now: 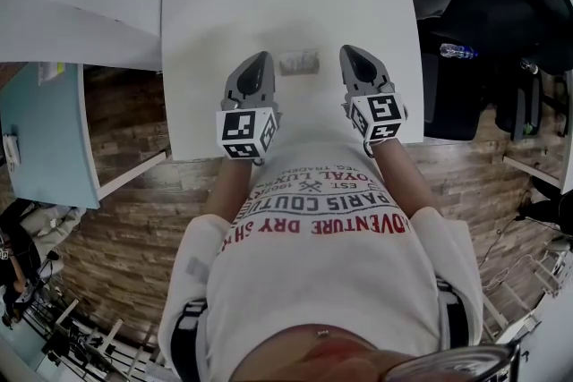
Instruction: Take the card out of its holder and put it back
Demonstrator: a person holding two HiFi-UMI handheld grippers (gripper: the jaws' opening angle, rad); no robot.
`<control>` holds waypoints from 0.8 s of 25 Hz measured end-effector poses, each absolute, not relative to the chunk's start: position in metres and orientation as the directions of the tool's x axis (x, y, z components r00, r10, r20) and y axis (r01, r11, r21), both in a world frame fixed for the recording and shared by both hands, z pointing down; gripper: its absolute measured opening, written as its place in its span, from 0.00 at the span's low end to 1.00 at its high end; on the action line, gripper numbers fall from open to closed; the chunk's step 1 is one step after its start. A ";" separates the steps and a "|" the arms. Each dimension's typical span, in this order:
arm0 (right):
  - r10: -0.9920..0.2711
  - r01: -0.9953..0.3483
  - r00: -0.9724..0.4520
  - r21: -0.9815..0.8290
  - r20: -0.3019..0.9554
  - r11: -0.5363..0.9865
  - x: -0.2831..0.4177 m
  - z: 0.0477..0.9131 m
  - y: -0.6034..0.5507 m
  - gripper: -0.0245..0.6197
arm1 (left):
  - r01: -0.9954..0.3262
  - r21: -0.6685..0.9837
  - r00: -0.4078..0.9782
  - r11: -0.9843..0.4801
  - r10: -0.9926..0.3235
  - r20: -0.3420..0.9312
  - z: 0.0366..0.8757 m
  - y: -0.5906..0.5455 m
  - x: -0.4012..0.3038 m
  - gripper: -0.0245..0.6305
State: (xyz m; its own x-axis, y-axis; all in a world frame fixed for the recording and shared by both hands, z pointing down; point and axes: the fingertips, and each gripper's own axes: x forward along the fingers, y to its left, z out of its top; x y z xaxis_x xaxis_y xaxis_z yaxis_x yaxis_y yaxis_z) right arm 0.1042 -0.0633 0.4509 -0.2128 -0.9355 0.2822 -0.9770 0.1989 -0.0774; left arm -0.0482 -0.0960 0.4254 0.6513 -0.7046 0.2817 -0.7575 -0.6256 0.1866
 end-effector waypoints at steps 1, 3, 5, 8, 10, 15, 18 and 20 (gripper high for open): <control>-0.936 -0.977 -0.213 -0.071 0.282 0.201 0.104 0.450 -0.064 0.08 | -0.759 0.186 0.650 -0.624 -0.706 0.283 0.426 -0.095 -0.049 0.08; -0.935 -0.978 -0.211 -0.066 0.284 0.200 0.104 0.450 -0.064 0.08 | -0.762 0.182 0.646 -0.622 -0.708 0.285 0.428 -0.094 -0.049 0.08; -0.935 -0.978 -0.207 -0.068 0.288 0.196 0.106 0.451 -0.065 0.08 | -0.766 0.175 0.641 -0.619 -0.711 0.289 0.430 -0.093 -0.050 0.08; -0.934 -0.979 -0.203 -0.072 0.294 0.190 0.109 0.454 -0.066 0.08 | -0.770 0.174 0.636 -0.614 -0.714 0.292 0.431 -0.093 -0.052 0.08; -0.931 -0.977 -0.213 -0.080 0.297 0.198 0.108 0.455 -0.066 0.08 | -0.773 0.175 0.632 -0.610 -0.716 0.295 0.432 -0.093 -0.053 0.08; -0.923 -0.973 -0.232 -0.076 0.308 0.219 0.103 0.458 -0.064 0.08 | -0.778 0.175 0.625 -0.603 -0.720 0.300 0.434 -0.090 -0.056 0.08; -0.920 -0.973 -0.232 -0.074 0.316 0.220 0.103 0.460 -0.064 0.08 | -0.779 0.175 0.624 -0.602 -0.721 0.299 0.433 -0.091 -0.056 0.08; -0.917 -0.972 -0.234 -0.074 0.324 0.223 0.101 0.460 -0.065 0.08 | -0.779 0.175 0.625 -0.602 -0.721 0.299 0.433 -0.091 -0.055 0.08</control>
